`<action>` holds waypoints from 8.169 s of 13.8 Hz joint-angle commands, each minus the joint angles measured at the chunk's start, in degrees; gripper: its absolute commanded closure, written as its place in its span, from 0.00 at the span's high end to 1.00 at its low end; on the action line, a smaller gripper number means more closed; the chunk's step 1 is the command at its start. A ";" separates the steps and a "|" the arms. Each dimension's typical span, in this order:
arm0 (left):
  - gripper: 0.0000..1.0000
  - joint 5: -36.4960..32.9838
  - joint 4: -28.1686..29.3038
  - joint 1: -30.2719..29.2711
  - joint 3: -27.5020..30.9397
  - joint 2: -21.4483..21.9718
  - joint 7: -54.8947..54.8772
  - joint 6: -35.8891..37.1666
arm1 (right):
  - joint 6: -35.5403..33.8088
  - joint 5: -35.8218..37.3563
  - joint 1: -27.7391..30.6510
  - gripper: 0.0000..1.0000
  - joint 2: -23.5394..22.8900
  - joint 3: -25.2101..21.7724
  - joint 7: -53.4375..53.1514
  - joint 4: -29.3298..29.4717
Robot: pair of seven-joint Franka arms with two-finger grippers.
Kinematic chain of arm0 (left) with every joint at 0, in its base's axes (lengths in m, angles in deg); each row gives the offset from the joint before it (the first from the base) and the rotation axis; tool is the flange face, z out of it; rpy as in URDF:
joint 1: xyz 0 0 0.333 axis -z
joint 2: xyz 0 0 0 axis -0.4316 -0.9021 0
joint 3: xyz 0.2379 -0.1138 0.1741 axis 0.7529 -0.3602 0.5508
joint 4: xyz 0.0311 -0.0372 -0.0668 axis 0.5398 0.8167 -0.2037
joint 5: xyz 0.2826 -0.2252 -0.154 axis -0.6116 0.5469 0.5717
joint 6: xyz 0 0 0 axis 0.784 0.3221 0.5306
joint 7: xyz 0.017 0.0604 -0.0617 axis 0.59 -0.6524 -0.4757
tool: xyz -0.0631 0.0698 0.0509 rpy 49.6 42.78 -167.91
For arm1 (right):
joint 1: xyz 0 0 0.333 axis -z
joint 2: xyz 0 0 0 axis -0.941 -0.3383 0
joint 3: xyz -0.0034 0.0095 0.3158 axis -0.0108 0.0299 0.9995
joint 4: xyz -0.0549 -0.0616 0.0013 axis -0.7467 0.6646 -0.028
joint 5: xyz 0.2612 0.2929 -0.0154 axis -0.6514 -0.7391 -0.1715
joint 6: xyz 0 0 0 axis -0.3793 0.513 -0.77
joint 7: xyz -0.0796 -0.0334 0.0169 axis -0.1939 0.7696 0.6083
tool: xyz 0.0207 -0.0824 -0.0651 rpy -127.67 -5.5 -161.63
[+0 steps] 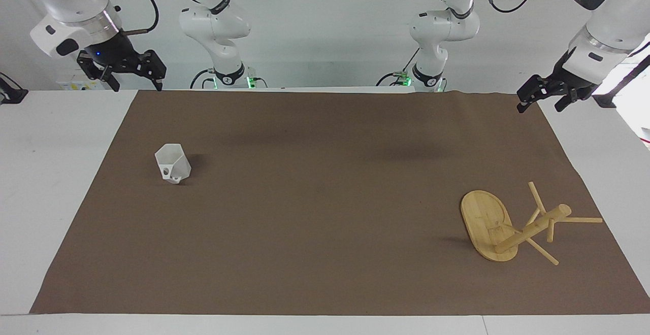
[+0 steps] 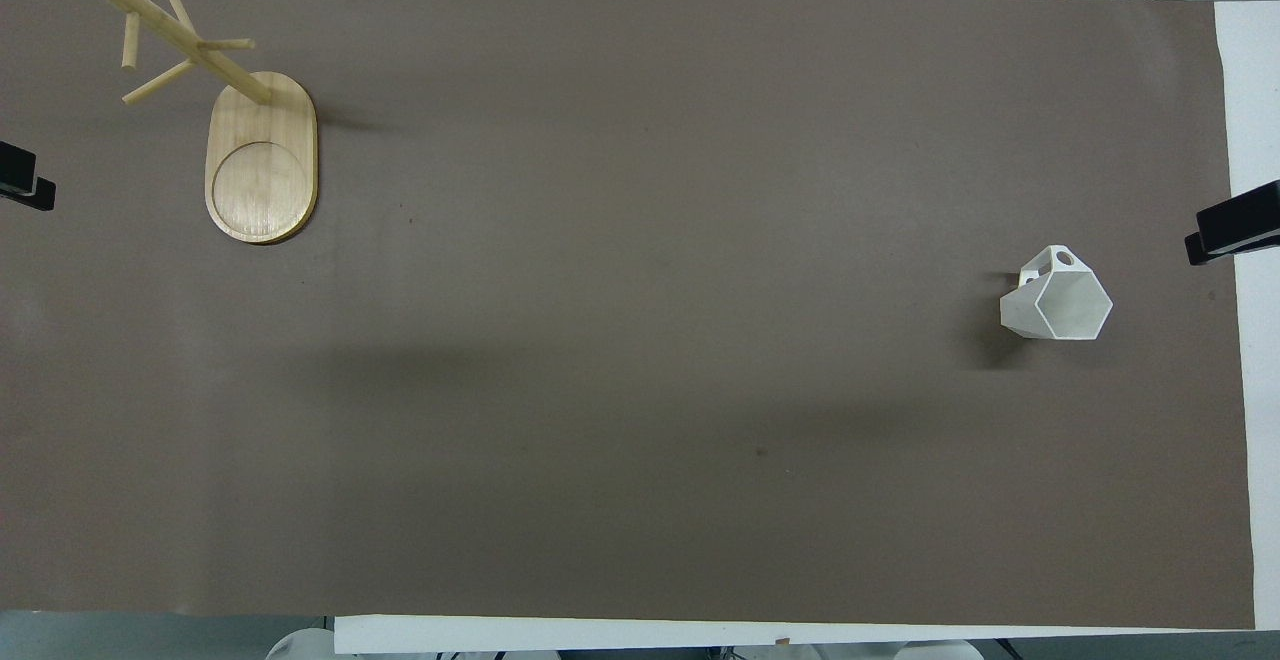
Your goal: Hang cup on rack
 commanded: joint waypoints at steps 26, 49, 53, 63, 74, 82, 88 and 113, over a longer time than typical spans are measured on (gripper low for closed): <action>1.00 0.43 1.07 -0.05 0.12 1.02 0.66 0.10 | 0.89 -46.39 38.76 1.00 -29.36 -0.25 128.05 -14.74; 1.00 0.43 1.07 -0.13 0.12 1.02 0.66 0.10 | 11.54 -54.22 33.31 0.99 -26.72 2.65 142.14 -31.39; 1.00 0.26 1.42 0.04 0.12 1.11 0.75 0.19 | 11.62 -54.48 31.73 0.49 -26.72 2.65 142.14 -31.30; 1.00 0.61 12.37 2.21 -0.41 5.57 11.17 -12.25 | 18.19 -74.24 6.01 0.28 -19.79 3.79 125.20 -30.86; 1.00 0.08 7.85 33.33 -0.23 -6.70 56.36 -21.25 | 46.85 -98.85 -22.83 0.28 -20.13 3.79 114.81 -30.77; 0.98 -0.01 9.24 36.52 -0.32 -10.32 59.37 -23.27 | 57.06 -103.62 -29.62 0.28 -19.96 4.05 114.63 -29.10; 0.82 0.17 14.51 35.99 -0.59 -8.47 59.28 -25.02 | 57.33 -103.62 -29.71 0.29 -19.96 4.05 114.89 -29.10; 0.00 -2.73 31.96 26.60 0.56 -1.64 67.28 -60.22 | 11.03 -49.18 19.75 0.99 -14.78 3.44 113.32 -23.32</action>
